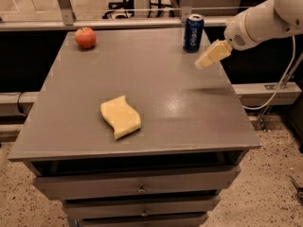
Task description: Move pepsi can near apple
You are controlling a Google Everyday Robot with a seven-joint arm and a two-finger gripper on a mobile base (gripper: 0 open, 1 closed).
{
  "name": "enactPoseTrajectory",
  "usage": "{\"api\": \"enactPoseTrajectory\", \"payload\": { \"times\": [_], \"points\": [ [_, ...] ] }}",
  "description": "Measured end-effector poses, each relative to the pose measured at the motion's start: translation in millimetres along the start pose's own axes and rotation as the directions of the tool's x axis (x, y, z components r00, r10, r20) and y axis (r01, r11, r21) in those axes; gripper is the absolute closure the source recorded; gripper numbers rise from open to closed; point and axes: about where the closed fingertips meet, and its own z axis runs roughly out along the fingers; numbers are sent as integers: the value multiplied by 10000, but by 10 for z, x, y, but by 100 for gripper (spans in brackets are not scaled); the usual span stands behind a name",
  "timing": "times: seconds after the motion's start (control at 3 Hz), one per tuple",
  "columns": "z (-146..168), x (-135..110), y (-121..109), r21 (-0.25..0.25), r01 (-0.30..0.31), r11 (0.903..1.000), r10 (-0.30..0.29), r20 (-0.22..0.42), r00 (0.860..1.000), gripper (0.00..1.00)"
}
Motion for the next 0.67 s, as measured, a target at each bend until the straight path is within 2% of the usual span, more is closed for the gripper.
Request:
{"api": "enactPoseTrajectory", "payload": {
  "times": [0.33, 0.67],
  "points": [
    [226, 16, -294, 745, -1061, 9916, 1007, 739, 9922, 0],
    [532, -45, -660, 1207, -2067, 9709, 1820, 1890, 9650, 0]
  ]
}}
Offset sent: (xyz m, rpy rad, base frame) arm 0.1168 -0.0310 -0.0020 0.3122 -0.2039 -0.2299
